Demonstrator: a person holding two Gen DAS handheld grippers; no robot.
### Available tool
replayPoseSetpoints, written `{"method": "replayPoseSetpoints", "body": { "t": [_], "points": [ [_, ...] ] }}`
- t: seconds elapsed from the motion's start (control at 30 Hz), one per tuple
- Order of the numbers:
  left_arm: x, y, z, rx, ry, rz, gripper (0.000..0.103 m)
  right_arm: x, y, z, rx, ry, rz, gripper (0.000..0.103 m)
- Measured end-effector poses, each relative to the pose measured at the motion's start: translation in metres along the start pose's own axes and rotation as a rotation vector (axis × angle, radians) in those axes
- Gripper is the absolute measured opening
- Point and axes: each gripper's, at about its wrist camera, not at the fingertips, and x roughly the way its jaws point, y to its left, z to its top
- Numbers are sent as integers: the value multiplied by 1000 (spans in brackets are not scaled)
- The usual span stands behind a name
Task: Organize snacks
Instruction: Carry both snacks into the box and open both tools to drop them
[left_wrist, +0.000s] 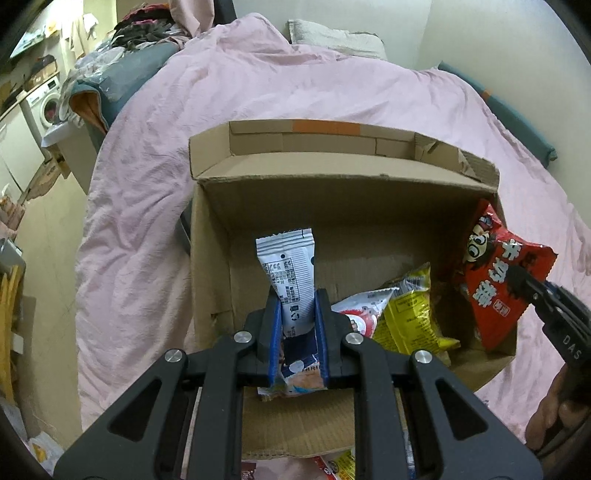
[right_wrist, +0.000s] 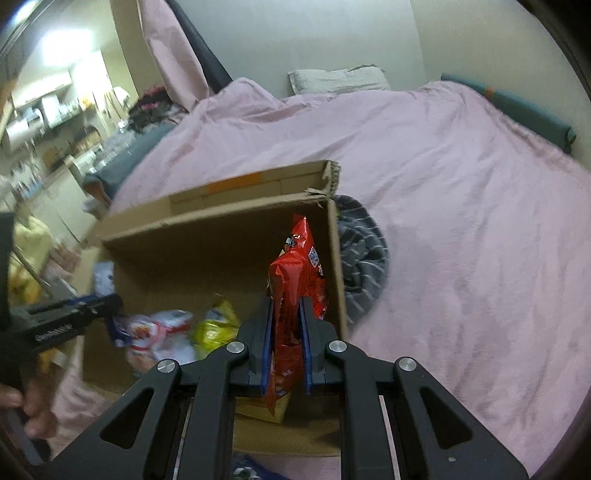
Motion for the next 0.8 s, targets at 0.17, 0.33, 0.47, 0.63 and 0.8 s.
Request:
{"method": "replayPoseSetpoints", "body": {
  "t": [0.17,0.33,0.47,0.63,0.8],
  "points": [
    [0,-1,-1,3,-4,0,14,8,7,-2,-43,33,-40,14],
    [-2,0,1,-3,-18,7,14,6,4,-3,-37,30,-50,14],
    [-3,2,0,-13,-14,7,14,7,-1,-1,-11,37,-37,14],
    [-3,2,1,-18,-6,5,14,7,-2,-1,12,43,-8,18],
    [-3,0,0,-13,-6,2,16,7,-3,0,37,46,36,19]
  ]
}}
